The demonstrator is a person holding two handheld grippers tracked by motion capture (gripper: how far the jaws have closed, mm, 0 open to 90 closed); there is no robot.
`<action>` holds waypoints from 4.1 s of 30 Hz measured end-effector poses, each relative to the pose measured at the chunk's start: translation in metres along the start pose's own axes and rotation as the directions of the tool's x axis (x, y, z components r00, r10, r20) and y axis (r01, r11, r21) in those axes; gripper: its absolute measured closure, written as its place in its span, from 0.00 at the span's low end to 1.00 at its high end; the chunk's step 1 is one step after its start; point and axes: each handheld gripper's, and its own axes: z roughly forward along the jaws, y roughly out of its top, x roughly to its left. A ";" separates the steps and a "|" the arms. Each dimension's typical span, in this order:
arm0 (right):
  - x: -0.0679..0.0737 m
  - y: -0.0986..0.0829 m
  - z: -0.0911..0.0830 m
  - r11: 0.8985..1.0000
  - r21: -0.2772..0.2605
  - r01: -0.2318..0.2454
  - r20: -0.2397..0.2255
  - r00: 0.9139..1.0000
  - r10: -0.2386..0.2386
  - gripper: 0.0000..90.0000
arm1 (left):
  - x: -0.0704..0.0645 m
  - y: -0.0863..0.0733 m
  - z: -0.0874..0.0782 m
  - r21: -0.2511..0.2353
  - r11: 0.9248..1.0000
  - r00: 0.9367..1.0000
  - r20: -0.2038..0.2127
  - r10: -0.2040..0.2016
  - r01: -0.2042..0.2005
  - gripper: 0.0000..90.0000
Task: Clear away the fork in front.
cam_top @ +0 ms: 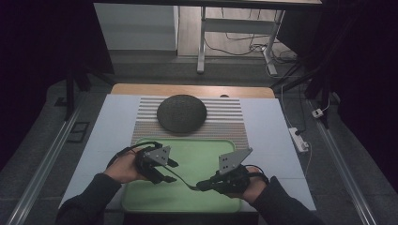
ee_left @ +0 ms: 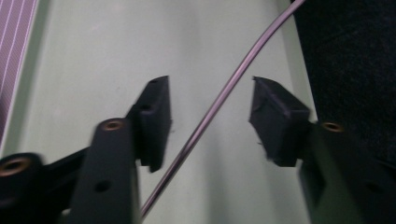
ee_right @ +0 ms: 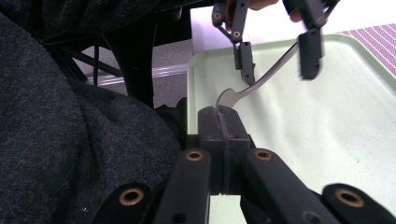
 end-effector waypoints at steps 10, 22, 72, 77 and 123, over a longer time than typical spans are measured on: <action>-0.001 -0.001 0.000 1.000 0.008 0.007 -0.020 1.000 -0.007 1.00 | -0.002 0.005 0.002 0.018 0.995 0.995 0.024 0.094 -0.094 0.80; -0.003 -0.003 0.003 0.999 0.028 0.023 -0.045 0.999 -0.021 0.99 | -0.008 0.006 0.006 0.056 0.968 0.970 0.026 0.243 -0.244 0.88; -0.004 -0.045 -0.034 0.977 -0.028 -0.211 0.473 0.858 0.199 0.02 | -0.020 -0.011 -0.003 0.109 0.918 0.918 -0.156 -0.364 0.382 0.96; 0.000 -0.056 -0.044 0.968 -0.056 -0.246 0.511 0.826 0.240 0.00 | -0.022 -0.018 -0.007 0.071 0.875 0.866 -0.199 -0.459 0.479 0.96; 0.041 -0.094 -0.082 0.933 -0.087 -0.349 0.622 0.713 0.324 0.00 | -0.014 -0.085 0.003 -0.017 0.353 0.326 -0.350 -0.879 0.935 0.95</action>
